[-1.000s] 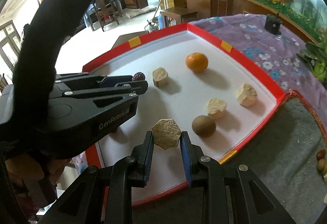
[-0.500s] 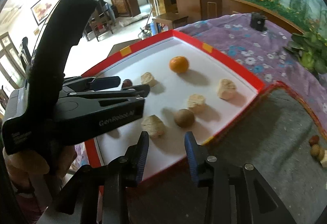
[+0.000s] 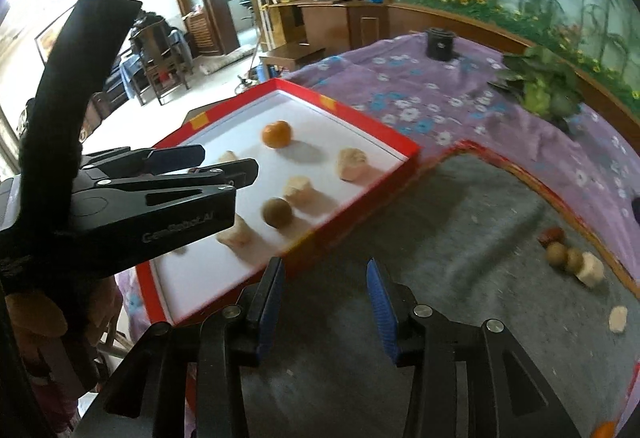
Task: Organize fruits
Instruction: 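Move both open grippers back over the mat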
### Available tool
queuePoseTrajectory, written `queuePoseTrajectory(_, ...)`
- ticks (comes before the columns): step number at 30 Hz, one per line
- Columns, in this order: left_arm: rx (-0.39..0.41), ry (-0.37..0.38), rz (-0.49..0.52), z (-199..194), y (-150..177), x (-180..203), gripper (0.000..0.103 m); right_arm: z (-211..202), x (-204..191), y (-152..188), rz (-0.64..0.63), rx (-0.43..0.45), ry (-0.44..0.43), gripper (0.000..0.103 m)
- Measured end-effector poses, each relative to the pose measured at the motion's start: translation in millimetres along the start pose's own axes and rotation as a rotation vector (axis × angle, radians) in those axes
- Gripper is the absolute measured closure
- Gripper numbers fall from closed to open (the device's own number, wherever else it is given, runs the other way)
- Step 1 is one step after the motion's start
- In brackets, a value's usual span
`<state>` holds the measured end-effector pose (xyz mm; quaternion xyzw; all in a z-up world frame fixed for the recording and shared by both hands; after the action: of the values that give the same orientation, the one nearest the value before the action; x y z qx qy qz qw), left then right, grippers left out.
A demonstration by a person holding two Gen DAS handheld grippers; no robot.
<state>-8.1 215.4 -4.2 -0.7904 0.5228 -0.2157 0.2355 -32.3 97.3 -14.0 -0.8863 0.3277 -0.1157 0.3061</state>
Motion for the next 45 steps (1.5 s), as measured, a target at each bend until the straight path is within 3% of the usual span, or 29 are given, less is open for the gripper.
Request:
queuePoseTrajectory(12, -0.112, 0.153, 0.119, 7.6, 30.9, 107.0, 0.048, -39.2, 78.2, 75.7, 0.145, -0.049, 0.122, 0.061)
queuePoseTrajectory(21, -0.156, 0.221, 0.215, 18.7, 42.4, 178.5, 0.048, -77.9, 154.3, 131.7, 0.320, -0.045, 0.206, 0.060)
queuePoseTrajectory(28, -0.194, 0.249, 0.254, 37.9, 39.0, 212.4, 0.048, -89.1, 180.9, 140.4, 0.352, -0.021, 0.221, 0.060)
queuePoseTrajectory(37, -0.185, 0.210, 0.218, 67.6, 1.3, 231.4, 0.048, -80.5, 197.9, 143.5, 0.381, -0.014, 0.194, 0.060)
queuePoseTrajectory(40, -0.208, 0.235, 0.223, 75.4, -4.5, 247.6, 0.048, -77.7, 199.6, 143.6, 0.384, -0.016, 0.184, 0.060)
queuePoseTrajectory(45, -0.227, 0.205, 0.260, 91.7, -5.9, 265.6, 0.048, -72.6, 200.0, 141.8, 0.379, -0.017, 0.164, 0.060)
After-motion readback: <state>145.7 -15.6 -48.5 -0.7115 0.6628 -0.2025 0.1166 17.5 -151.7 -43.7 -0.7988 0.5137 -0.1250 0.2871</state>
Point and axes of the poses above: each gripper's, at about its wrist camera, not at the fingertips, and z roughly the way its jaws point, x to its right, y to its underside, the point moved 8 cm from there along z, roughly the way its jaws point, and after that the axes turned 11 degrees about -z, right-handed, at the moved point
